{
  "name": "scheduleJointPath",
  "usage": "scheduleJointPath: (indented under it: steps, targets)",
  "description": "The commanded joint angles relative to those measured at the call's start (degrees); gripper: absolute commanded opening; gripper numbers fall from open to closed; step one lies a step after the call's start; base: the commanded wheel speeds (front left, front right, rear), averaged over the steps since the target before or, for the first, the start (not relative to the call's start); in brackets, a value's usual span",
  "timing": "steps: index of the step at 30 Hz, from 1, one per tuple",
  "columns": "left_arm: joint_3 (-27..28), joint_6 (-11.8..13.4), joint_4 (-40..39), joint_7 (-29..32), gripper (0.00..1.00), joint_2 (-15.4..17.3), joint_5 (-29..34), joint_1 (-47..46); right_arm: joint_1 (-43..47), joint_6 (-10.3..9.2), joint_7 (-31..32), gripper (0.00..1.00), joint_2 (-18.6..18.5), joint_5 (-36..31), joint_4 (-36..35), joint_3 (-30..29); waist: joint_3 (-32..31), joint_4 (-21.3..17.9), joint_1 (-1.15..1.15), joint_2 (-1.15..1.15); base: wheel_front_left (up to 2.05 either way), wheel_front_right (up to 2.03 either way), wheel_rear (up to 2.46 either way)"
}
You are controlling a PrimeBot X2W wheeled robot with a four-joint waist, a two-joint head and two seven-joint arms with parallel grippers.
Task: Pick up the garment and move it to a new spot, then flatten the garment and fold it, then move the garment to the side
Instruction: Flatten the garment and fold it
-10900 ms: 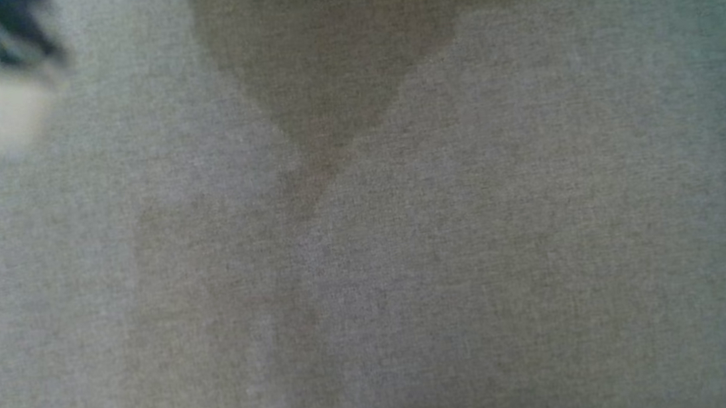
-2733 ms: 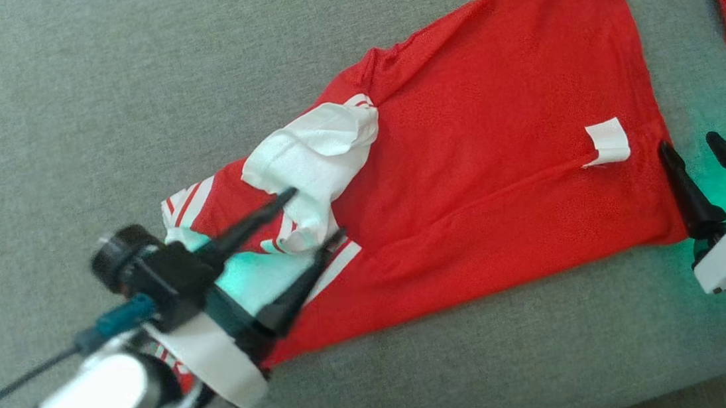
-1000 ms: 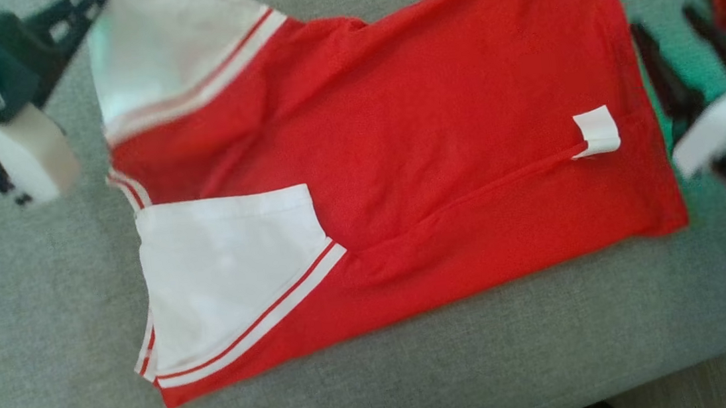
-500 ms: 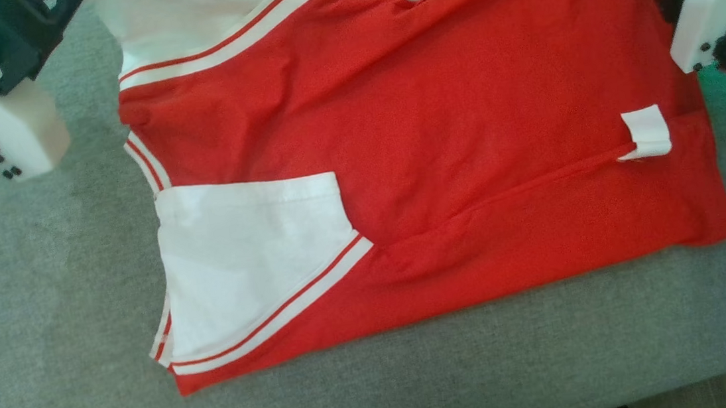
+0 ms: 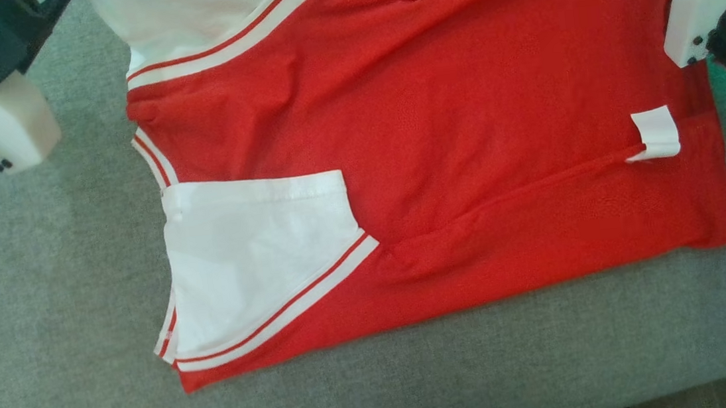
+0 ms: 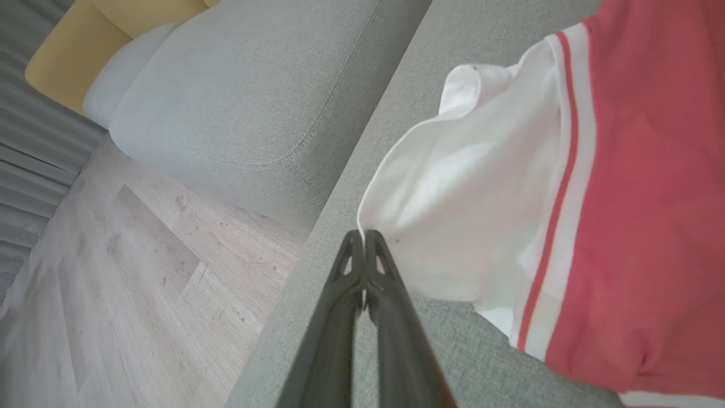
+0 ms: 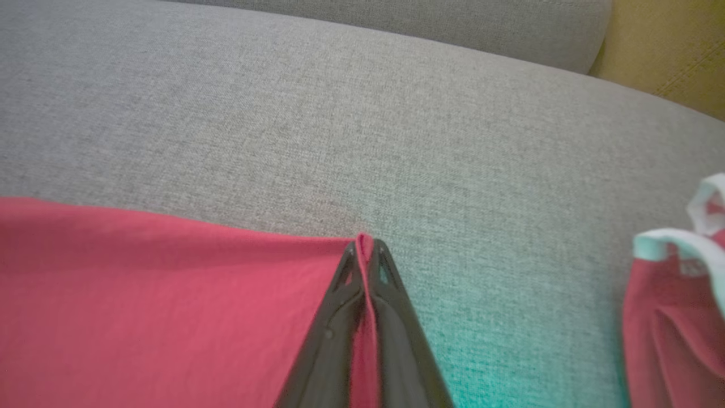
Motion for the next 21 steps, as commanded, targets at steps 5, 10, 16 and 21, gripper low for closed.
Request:
scheduleJointPath:
  steps: [5, 10, 16, 21]
  targets:
    - [2.15, 0.11, 0.07, -2.12, 0.00, 2.62, 0.15, -4.02, -1.41, -0.04, -2.36, 0.00, -2.32, 1.90, -0.83, 0.67, 0.23, -0.27, 0.00, 0.00, 0.00, 0.00, 0.00]
    - [2.11, 0.11, 2.25, -5.67, 0.00, 2.58, 2.04, -6.80, -3.38, -0.04, -6.68, 0.00, -2.79, 5.07, -1.52, -1.06, 0.45, -0.25, 0.00, 0.00, 0.00, 0.00, 0.00]
    - [3.29, 0.67, 5.23, -9.91, 0.00, 1.20, 4.28, -10.90, -5.31, -0.04, -11.56, 0.00, -4.25, 8.83, -3.09, -3.65, 0.26, 0.44, 0.00, 0.00, 0.00, 0.00, 0.00]
    - [3.76, 1.21, 5.91, -12.55, 0.00, -0.70, 3.05, -10.63, -2.76, -0.04, -13.24, 0.00, -6.68, 11.56, -5.57, -3.94, -0.73, 1.69, 0.00, 0.00, 0.00, 0.00, 0.00]
